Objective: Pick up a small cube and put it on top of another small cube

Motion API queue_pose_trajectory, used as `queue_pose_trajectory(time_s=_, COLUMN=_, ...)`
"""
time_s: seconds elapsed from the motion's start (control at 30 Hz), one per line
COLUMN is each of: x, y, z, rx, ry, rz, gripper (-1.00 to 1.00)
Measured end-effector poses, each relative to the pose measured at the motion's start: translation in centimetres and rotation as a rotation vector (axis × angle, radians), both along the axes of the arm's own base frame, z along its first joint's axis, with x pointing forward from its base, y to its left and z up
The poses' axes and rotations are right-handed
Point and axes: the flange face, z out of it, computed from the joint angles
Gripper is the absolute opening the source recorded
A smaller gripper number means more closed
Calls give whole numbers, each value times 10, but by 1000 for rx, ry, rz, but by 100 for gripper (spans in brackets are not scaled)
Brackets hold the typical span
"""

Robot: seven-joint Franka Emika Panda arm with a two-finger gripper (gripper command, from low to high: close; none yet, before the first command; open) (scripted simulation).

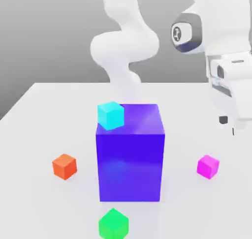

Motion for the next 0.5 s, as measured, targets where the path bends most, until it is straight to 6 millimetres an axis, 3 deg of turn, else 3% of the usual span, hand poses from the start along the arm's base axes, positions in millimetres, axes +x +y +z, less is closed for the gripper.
queue_pose_trajectory(time_s=0.27, x=-88, y=29, z=-103, rx=-146, ry=111, rz=543, gripper=0)
queue_pose_trajectory(time_s=0.5, x=-93, y=24, z=-169, rx=-160, ry=127, rz=587, gripper=0)
